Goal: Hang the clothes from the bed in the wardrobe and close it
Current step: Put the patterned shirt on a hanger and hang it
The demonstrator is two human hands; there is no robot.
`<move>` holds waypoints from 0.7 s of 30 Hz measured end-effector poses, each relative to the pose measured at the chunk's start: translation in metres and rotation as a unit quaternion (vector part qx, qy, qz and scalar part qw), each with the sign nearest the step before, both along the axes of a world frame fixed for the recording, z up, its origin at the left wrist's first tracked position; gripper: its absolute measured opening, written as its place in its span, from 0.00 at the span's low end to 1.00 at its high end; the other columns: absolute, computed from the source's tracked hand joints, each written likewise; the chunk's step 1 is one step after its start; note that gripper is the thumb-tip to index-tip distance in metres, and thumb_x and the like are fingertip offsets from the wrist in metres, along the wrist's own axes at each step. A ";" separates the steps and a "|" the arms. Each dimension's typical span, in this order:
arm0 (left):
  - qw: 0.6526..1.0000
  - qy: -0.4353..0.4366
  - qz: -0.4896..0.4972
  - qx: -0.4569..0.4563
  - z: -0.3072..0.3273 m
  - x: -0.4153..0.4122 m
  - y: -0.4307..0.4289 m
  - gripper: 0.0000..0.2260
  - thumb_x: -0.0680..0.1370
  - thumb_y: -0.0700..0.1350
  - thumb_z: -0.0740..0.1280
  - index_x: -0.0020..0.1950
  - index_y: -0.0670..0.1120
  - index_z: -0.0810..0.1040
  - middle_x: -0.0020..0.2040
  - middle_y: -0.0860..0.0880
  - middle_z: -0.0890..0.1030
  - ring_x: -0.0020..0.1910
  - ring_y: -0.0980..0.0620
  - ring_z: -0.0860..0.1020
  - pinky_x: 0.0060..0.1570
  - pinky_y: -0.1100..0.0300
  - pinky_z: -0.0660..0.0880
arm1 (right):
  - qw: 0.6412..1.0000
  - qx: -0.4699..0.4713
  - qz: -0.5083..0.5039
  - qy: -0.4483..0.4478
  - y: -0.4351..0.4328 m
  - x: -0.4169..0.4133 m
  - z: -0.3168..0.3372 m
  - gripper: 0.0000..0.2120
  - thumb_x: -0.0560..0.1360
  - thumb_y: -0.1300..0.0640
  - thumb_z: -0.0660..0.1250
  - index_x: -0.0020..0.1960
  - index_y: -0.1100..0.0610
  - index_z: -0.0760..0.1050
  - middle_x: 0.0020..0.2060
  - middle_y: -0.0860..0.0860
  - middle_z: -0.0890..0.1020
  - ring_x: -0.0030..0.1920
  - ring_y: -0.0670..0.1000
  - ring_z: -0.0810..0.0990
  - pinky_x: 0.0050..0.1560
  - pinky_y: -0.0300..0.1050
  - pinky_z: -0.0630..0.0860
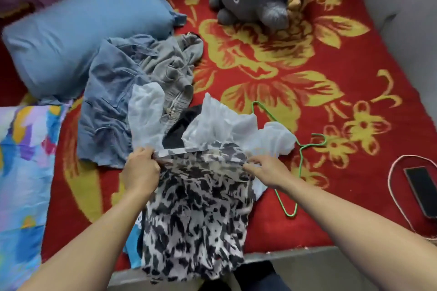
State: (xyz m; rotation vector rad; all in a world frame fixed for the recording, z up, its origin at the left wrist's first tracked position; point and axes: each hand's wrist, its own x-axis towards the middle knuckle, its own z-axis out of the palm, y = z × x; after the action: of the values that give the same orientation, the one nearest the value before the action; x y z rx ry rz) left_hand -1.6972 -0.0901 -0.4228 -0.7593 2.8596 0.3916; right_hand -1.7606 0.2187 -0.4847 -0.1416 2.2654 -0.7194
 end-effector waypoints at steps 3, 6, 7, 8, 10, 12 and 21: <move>0.998 0.017 0.051 0.013 -0.045 -0.007 0.011 0.09 0.76 0.39 0.61 0.52 0.42 0.79 0.49 0.38 0.79 0.48 0.36 0.75 0.41 0.51 0.68 | 0.989 0.082 -0.118 0.032 0.029 -0.013 -0.059 0.19 0.75 0.48 0.66 0.63 0.55 0.76 0.58 0.57 0.80 0.59 0.59 0.77 0.55 0.51 0.73; 0.992 0.050 0.107 0.050 -0.084 -0.014 0.021 0.10 0.78 0.40 0.60 0.56 0.41 0.76 0.51 0.36 0.78 0.49 0.35 0.74 0.43 0.51 0.66 | 0.938 0.147 -0.310 0.051 0.069 -0.032 -0.109 0.22 0.73 0.53 0.66 0.64 0.61 0.71 0.62 0.61 0.76 0.62 0.63 0.75 0.59 0.53 0.71; 0.989 0.059 0.121 0.065 -0.095 -0.016 0.025 0.11 0.78 0.41 0.60 0.58 0.41 0.75 0.52 0.36 0.78 0.51 0.36 0.74 0.45 0.50 0.66 | 0.914 0.148 -0.376 0.040 0.079 -0.038 -0.123 0.24 0.73 0.54 0.67 0.66 0.62 0.68 0.64 0.62 0.74 0.64 0.63 0.73 0.61 0.53 0.69; 0.987 0.064 0.127 0.078 -0.107 -0.017 0.027 0.11 0.78 0.41 0.59 0.60 0.42 0.74 0.52 0.36 0.78 0.51 0.36 0.74 0.46 0.50 0.67 | 0.889 0.142 -0.435 0.027 0.087 -0.045 -0.135 0.27 0.74 0.53 0.67 0.68 0.63 0.66 0.66 0.62 0.73 0.66 0.63 0.72 0.64 0.53 0.68; 0.986 0.063 0.120 0.100 -0.126 -0.018 0.035 0.12 0.79 0.41 0.58 0.62 0.44 0.73 0.52 0.36 0.79 0.50 0.37 0.74 0.46 0.50 0.66 | 0.847 0.120 -0.516 0.030 0.098 -0.058 -0.155 0.29 0.73 0.50 0.69 0.68 0.63 0.67 0.65 0.62 0.74 0.65 0.62 0.73 0.64 0.51 0.68; 0.988 0.052 0.092 0.115 -0.141 -0.018 0.043 0.15 0.79 0.40 0.58 0.65 0.44 0.72 0.52 0.37 0.79 0.49 0.39 0.74 0.45 0.52 0.65 | 0.818 0.097 -0.564 0.049 0.101 -0.069 -0.163 0.29 0.72 0.46 0.70 0.66 0.61 0.70 0.62 0.59 0.77 0.62 0.59 0.76 0.61 0.49 0.70; 0.991 0.053 0.067 0.107 -0.122 -0.035 0.038 0.18 0.77 0.35 0.58 0.65 0.43 0.76 0.51 0.35 0.80 0.47 0.36 0.75 0.44 0.52 0.66 | 0.789 -0.150 -0.586 0.108 0.060 -0.111 -0.085 0.17 0.79 0.51 0.61 0.33 0.54 0.76 0.25 0.50 0.74 0.25 0.47 0.71 0.29 0.43 0.71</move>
State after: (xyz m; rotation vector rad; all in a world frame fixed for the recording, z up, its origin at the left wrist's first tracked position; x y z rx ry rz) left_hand -1.7317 -0.0519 -0.5449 -0.9168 2.8079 0.7655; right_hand -1.8718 0.2782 -0.5696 1.2001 2.2495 -1.7478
